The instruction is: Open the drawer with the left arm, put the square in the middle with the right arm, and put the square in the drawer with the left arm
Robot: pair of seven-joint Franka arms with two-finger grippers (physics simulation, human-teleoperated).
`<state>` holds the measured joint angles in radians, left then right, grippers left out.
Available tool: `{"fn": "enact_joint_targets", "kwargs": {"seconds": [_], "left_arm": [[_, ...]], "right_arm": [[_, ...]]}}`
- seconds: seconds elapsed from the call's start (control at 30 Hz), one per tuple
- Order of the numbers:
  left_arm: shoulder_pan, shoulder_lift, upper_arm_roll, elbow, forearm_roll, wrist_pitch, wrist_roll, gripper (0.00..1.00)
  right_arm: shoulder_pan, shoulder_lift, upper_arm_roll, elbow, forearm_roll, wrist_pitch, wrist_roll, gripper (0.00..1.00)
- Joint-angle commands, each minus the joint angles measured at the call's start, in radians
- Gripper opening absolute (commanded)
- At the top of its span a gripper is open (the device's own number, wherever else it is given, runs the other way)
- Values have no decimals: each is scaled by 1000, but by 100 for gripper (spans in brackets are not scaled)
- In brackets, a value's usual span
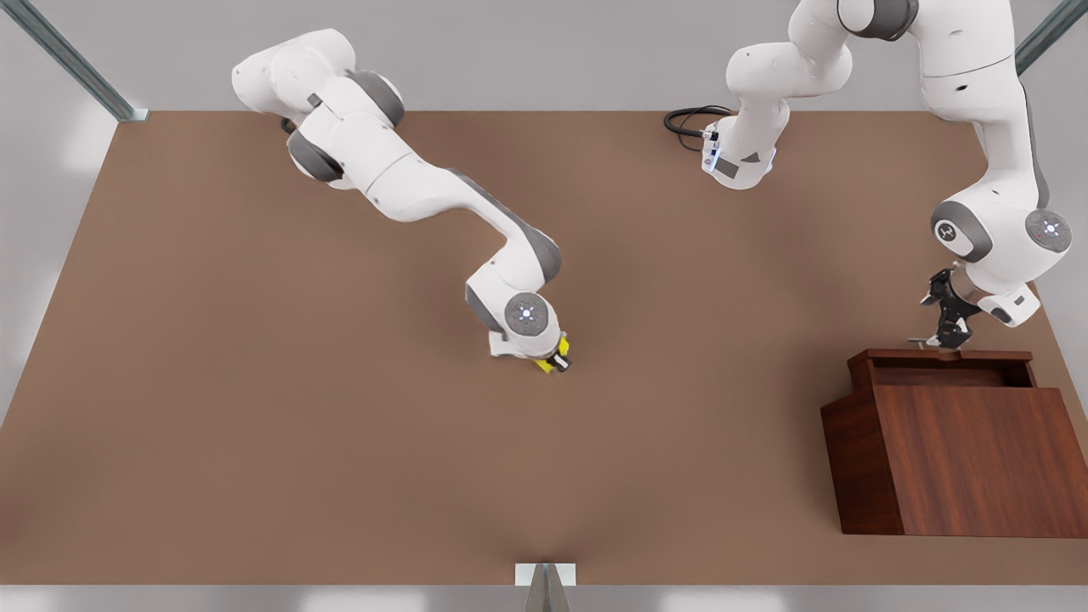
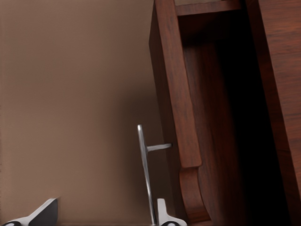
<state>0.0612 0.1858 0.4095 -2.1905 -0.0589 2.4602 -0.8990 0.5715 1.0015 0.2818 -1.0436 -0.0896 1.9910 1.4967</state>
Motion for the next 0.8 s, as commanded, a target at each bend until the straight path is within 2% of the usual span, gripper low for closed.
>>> {"fn": "enact_joint_targets", "kwargs": {"seconds": [0.0, 0.13, 0.2, 0.27, 0.53, 0.63, 0.67, 0.7, 0.73, 0.77], "left_arm": [[0, 0, 0, 0, 2, -1, 0, 100], [0, -16, 2, 0, 4, -49, 0, 100], [0, -23, 9, 0, 16, -63, 0, 100], [6, -23, 20, 2, 34, -64, 0, 100], [22, -14, 20, 2, 51, -61, 3, 100], [22, -17, 20, 0, 53, -75, 2, 100], [22, -19, 20, 0, 53, -83, 2, 100], [22, -22, 22, 0, 54, -90, 2, 100], [22, -23, 22, 0, 54, -96, 3, 100], [22, -25, 22, 0, 57, -98, 2, 100]], "right_arm": [[16, 3, -4, 3, -1, -3, -1, 54], [51, 42, 42, 37, 10, 42, 7, 54], [73, 52, 42, 48, 10, 42, 17, 55], [133, 108, 36, 142, 10, 28, 39, 55], [258, 114, 19, 142, 7, 115, 218, 55], [261, 132, 19, 142, -16, 137, 143, 54], [261, 134, 19, 140, -16, 135, 143, 56], [260, 134, 19, 140, -10, 129, 145, 66], [260, 135, 19, 139, -5, 127, 166, 87], [258, 135, 19, 135, -5, 124, 211, 88]]}}
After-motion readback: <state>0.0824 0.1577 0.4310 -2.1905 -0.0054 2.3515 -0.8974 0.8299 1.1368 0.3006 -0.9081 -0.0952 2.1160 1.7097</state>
